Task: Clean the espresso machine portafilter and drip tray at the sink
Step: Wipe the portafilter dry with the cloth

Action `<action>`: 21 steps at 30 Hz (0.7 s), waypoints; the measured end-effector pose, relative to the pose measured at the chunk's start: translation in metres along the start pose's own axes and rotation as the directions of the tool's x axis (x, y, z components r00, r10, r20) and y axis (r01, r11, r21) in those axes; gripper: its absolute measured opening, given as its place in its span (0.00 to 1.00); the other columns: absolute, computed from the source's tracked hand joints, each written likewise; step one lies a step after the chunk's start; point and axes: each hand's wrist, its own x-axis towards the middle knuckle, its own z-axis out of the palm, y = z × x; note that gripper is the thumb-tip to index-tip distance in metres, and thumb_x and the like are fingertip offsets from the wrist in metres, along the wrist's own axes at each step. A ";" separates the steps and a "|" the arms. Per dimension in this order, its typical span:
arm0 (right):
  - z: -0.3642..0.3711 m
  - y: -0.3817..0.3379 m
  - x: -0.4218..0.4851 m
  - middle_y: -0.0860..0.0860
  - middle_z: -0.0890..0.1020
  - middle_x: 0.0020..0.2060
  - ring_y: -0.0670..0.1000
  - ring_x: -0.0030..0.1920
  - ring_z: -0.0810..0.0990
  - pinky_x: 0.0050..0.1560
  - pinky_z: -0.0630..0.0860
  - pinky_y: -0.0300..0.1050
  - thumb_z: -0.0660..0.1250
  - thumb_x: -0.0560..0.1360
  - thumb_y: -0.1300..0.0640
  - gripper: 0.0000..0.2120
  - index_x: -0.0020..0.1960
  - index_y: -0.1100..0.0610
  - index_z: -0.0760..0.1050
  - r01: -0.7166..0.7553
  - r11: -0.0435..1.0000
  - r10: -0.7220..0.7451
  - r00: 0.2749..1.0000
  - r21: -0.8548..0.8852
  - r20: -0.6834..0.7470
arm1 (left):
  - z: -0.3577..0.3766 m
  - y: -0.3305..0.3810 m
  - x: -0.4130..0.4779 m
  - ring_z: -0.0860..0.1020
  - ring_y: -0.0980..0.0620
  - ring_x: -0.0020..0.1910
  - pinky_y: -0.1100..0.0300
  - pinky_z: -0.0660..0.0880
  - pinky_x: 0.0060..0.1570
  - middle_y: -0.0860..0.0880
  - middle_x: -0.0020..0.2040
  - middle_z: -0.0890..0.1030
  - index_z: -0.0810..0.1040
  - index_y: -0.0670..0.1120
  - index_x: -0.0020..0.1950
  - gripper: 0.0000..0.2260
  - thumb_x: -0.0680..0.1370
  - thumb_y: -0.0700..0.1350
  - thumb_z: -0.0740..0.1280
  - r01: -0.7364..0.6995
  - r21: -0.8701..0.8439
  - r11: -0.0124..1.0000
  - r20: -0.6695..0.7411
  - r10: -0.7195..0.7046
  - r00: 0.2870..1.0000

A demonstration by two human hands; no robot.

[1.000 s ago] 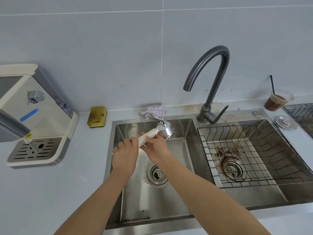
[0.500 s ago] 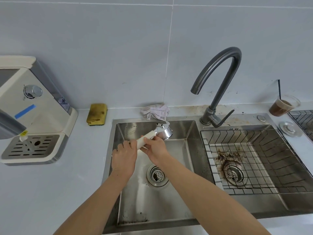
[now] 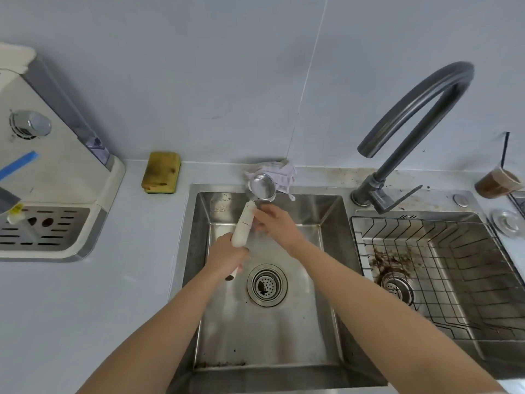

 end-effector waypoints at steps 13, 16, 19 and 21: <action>-0.046 -0.037 0.109 0.54 0.54 0.75 0.57 0.74 0.54 0.71 0.56 0.52 0.61 0.77 0.54 0.29 0.75 0.49 0.54 0.247 0.369 -0.251 0.955 -0.896 0.160 | -0.014 -0.011 0.015 0.67 0.55 0.19 0.65 0.67 0.22 0.49 0.24 0.70 0.68 0.42 0.35 0.10 0.72 0.32 0.66 0.268 -0.362 0.893 0.348 -0.137 0.927; -0.043 -0.037 0.132 0.53 0.52 0.76 0.55 0.75 0.51 0.73 0.52 0.52 0.62 0.76 0.51 0.31 0.75 0.46 0.52 0.290 0.180 -0.220 0.943 -0.940 0.248 | -0.017 -0.014 0.020 0.67 0.55 0.19 0.66 0.67 0.21 0.50 0.23 0.70 0.68 0.43 0.34 0.11 0.72 0.31 0.65 0.259 -0.346 0.902 0.350 -0.132 0.927; -0.041 -0.030 0.149 0.52 0.55 0.75 0.54 0.75 0.52 0.72 0.53 0.56 0.61 0.76 0.50 0.29 0.74 0.43 0.54 0.319 0.086 -0.190 0.935 -0.944 0.299 | -0.020 -0.017 0.023 0.67 0.55 0.19 0.66 0.67 0.21 0.51 0.22 0.70 0.67 0.43 0.34 0.11 0.72 0.31 0.64 0.252 -0.327 0.911 0.356 -0.128 0.926; -0.040 -0.025 0.156 0.51 0.60 0.72 0.54 0.73 0.57 0.71 0.55 0.56 0.59 0.76 0.50 0.26 0.72 0.41 0.56 0.321 0.072 -0.166 0.937 -0.944 0.306 | -0.021 -0.018 0.025 0.67 0.55 0.19 0.66 0.68 0.22 0.52 0.20 0.70 0.67 0.42 0.34 0.11 0.72 0.31 0.64 0.250 -0.309 0.918 0.353 -0.133 0.926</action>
